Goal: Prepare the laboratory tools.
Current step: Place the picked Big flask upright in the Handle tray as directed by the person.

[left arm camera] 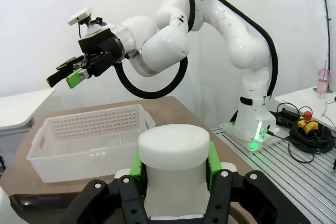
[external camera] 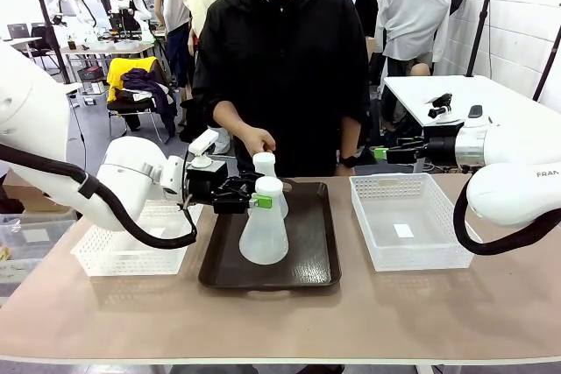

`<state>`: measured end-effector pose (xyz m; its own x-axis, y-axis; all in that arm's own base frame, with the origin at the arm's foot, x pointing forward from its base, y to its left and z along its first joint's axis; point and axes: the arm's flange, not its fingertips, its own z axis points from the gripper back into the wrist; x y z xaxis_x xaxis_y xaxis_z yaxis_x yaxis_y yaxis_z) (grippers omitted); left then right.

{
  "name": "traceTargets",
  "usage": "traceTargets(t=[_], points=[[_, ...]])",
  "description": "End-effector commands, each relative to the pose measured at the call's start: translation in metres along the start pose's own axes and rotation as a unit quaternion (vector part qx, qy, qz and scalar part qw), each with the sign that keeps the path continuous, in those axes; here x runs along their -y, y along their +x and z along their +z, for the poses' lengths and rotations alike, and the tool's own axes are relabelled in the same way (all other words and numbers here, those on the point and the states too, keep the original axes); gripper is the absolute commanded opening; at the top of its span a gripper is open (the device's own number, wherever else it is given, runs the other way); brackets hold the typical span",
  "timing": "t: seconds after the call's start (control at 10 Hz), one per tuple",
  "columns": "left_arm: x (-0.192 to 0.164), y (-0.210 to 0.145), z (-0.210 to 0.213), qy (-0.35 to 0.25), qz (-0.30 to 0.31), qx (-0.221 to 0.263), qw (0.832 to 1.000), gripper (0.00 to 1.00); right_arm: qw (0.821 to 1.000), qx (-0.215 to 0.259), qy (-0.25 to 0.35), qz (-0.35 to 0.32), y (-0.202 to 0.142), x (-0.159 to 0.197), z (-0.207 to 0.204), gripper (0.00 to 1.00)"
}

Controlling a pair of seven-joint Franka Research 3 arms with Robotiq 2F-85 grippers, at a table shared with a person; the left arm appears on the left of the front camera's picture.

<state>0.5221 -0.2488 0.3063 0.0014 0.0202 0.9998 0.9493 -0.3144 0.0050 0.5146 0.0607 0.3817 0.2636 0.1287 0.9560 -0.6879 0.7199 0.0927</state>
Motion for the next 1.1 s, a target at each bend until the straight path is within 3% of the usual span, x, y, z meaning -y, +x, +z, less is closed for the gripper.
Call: traceTargets(t=[0.0,0.1,0.2,0.6,0.7,1.0], points=[[-0.008,-0.0003,0.0048,-0.009,-0.003,0.027,1.0,0.0,1.0,-0.003,0.002,-0.001,0.0035,-0.0002,0.0014,1.0],[-0.0102,-0.0048,0.0072,-0.009,0.005,0.031,0.999,0.0,1.0,-0.003,0.002,-0.001,0.0035,-0.0002,0.0014,1.0],[-0.0112,-0.0059,0.0082,-0.01,0.005,0.031,0.999,0.12,1.0,-0.003,0.002,-0.001,0.0035,-0.0002,0.0014,1.0],[-0.0116,-0.0043,0.0094,-0.012,-0.003,0.028,1.0,0.89,1.0,-0.003,0.002,-0.001,0.0035,-0.0002,0.0014,1.0],[-0.0121,-0.0053,0.0106,-0.011,0.0,0.026,1.0,1.0,1.0,-0.003,0.002,-0.001,0.0035,-0.0002,0.0014,1.0],[-0.0105,-0.0005,0.0112,-0.006,-0.003,0.021,1.0,1.0,1.0,-0.003,0.002,-0.001,0.0035,-0.0002,0.0014,1.0]])
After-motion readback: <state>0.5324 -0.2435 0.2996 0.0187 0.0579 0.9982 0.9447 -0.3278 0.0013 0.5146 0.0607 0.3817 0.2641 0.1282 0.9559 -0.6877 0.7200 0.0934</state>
